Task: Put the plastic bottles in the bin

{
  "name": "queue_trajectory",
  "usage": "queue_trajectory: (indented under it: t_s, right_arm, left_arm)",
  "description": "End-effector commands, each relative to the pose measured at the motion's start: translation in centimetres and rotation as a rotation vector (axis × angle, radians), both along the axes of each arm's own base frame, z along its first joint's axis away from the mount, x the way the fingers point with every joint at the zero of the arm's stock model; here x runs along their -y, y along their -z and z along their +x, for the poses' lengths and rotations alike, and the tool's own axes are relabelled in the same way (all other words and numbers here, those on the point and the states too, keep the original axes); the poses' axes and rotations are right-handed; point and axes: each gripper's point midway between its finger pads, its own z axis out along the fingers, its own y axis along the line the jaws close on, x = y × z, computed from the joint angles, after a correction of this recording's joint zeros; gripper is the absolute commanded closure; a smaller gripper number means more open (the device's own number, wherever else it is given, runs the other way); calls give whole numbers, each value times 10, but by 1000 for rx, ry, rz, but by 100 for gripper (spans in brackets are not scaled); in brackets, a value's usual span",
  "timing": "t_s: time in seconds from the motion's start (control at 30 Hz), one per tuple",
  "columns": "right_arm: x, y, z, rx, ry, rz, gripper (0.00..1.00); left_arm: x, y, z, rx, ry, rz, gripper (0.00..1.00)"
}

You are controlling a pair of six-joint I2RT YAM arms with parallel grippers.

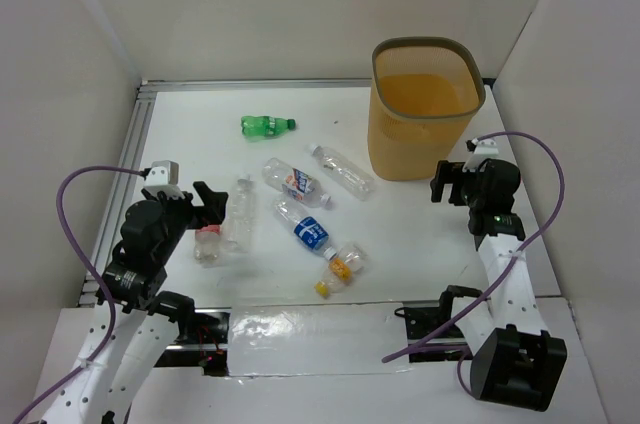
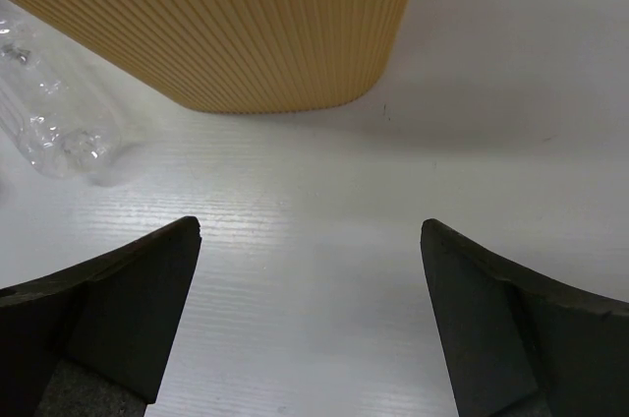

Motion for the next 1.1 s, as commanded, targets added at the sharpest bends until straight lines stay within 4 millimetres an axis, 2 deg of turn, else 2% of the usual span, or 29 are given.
queue_trajectory:
  t_s: [0.0, 0.07, 0.13, 0.17, 0.47, 0.6, 0.73, 0.77, 0.8, 0.83, 0.9, 1.0, 1.07]
  right_arm:
    - [1, -15, 6, 54, -9, -9, 0]
    - [1, -19, 6, 50, -33, -29, 0]
    - [-4, -10, -2, -9, -88, -53, 0]
    - [-9, -7, -3, -21, -174, -98, 0]
    - [-7, 0, -9, -86, -217, -131, 0]
    - [-20, -2, -13, -63, -317, -139, 0]
    - [-45, -12, -23, 5, -497, -141, 0]
    - [-51, -13, -28, 25, -533, -143, 11]
    - [-57, -14, -34, 32, -576, -141, 17]
    - [-62, -16, -37, 57, -628, -162, 22]
    - [-80, -21, -50, 89, -730, -142, 30]
    - [-100, -29, -63, 166, -855, -190, 30]
    - [-123, -30, -72, 218, -949, -238, 25]
  left_arm:
    - [2, -9, 3, 39, 21, 12, 0]
    - [4, -7, 3, 30, 30, 12, 0]
    - [4, -7, 3, 30, 30, 12, 0]
    - [4, -7, 3, 30, 30, 12, 0]
    - [10, -2, 6, 11, 61, 18, 0]
    - [11, -2, 5, 10, 70, 16, 0]
    - [10, 2, 6, -9, 59, 13, 4]
    - [10, 2, 6, -9, 59, 13, 6]
    - [10, 5, 7, -21, 59, 15, 7]
    - [11, 9, 9, -37, 59, 18, 13]
    - [11, 9, 11, -48, 59, 21, 14]
    - [13, 16, 13, -77, 68, 24, 15]
    - [15, 18, 15, -94, 77, 24, 14]
